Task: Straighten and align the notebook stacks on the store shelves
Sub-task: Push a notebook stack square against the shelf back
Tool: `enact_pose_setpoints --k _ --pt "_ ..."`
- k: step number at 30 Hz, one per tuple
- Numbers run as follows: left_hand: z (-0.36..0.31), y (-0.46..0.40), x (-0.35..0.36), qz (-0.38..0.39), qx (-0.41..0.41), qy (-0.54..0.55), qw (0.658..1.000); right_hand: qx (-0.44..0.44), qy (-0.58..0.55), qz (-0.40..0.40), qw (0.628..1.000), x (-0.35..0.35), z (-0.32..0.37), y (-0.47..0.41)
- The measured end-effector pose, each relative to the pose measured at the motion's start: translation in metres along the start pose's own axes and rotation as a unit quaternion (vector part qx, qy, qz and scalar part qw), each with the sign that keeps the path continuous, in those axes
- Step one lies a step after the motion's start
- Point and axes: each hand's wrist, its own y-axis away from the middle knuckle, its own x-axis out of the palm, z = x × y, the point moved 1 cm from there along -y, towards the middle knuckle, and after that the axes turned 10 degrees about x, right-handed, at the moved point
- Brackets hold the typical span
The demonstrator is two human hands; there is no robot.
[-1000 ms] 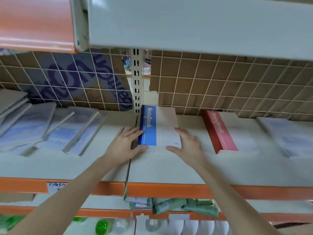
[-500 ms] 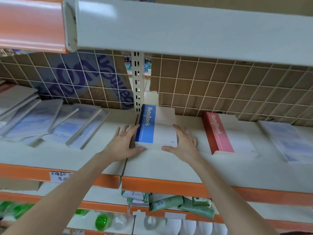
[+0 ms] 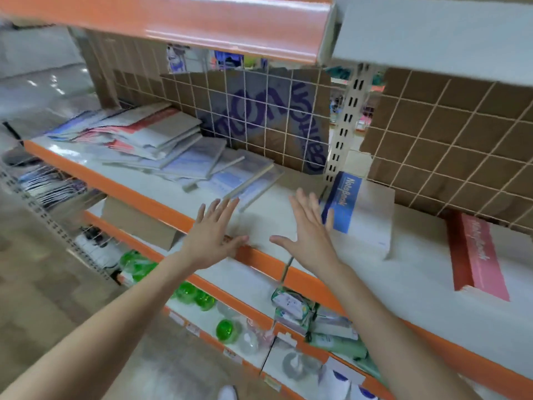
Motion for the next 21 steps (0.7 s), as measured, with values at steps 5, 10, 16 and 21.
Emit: enact_pose_setpoints --k 5,10,16,21 --pt "0.067 0.042 -0.036 -0.029 -0.055 -0.030 0.998 -0.068 0.014 0.010 0.998 0.031 0.079 -0.020" --pt "0.160 0.077 -0.064 -0.046 -0.083 -0.035 0.995 -0.086 0.013 -0.005 0.996 0.067 0.163 -0.053" --pt "0.274 0.111 -0.100 -0.030 -0.093 -0.064 0.993 -0.084 0.009 0.006 0.996 0.120 0.275 -0.096" --pt "0.346 0.109 -0.125 -0.026 -0.098 -0.060 0.993 -0.078 0.000 -0.010 0.997 0.141 0.331 -0.125"
